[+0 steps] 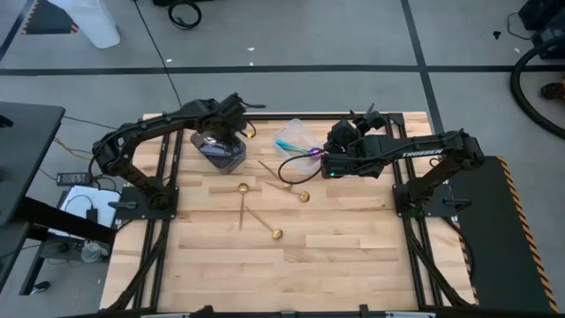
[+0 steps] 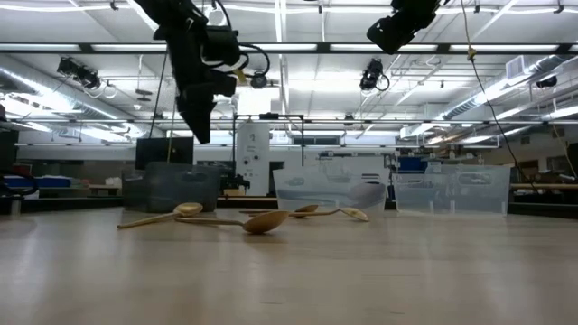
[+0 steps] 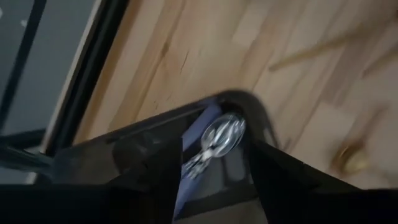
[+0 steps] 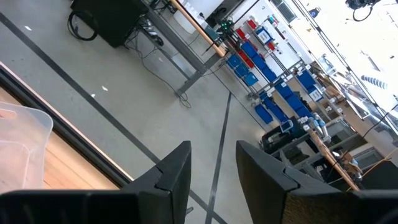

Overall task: Sort silverware by color (type)
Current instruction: Put the gold spoon into the right transparent bin

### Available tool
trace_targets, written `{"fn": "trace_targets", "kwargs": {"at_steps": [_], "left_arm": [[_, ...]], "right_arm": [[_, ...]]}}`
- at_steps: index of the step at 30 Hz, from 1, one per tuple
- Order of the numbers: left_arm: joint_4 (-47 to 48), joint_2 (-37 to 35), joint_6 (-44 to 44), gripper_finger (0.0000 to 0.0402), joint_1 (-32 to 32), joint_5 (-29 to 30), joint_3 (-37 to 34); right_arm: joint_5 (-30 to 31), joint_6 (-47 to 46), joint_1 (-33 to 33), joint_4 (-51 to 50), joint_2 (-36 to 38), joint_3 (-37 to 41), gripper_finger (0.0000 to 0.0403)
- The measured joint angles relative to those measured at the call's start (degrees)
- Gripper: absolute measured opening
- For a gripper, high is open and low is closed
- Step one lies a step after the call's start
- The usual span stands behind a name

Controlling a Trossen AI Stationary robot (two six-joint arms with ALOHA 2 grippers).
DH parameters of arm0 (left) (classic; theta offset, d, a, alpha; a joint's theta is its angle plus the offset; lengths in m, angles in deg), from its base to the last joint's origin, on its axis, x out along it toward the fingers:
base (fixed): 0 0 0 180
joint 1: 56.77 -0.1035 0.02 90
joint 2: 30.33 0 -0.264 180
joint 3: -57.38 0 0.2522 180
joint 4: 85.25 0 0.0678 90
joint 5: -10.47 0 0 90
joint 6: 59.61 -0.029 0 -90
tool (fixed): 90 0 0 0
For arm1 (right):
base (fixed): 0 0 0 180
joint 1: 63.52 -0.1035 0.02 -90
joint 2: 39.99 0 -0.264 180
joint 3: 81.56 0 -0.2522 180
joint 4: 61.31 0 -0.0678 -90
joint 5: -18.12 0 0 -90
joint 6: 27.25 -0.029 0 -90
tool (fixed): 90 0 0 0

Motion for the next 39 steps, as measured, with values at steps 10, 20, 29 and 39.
{"fn": "trace_targets", "kwargs": {"at_steps": [10,20,29,39], "left_arm": [[-2.89,0.0,17.74,0.019,3.86,0.02,0.09],[-3.55,0.13,20.75,0.019,10.52,-1.27,0.07],[-1.38,0.2,24.35,0.019,18.31,-2.56,-1.69],[-3.61,0.22,31.0,0.019,24.49,-2.57,-8.49]], "right_arm": [[-0.01,0.22,-0.02,0.33,0.0,0.0,0.0137],[-0.01,0.22,0.0,0.31,0.0,0.0,0.0137],[-0.6,0.29,-0.02,0.3,0.0,0.0,0.0137],[-1.39,1.29,0.0,1.2,0.0,0.0,0.0137]]}}
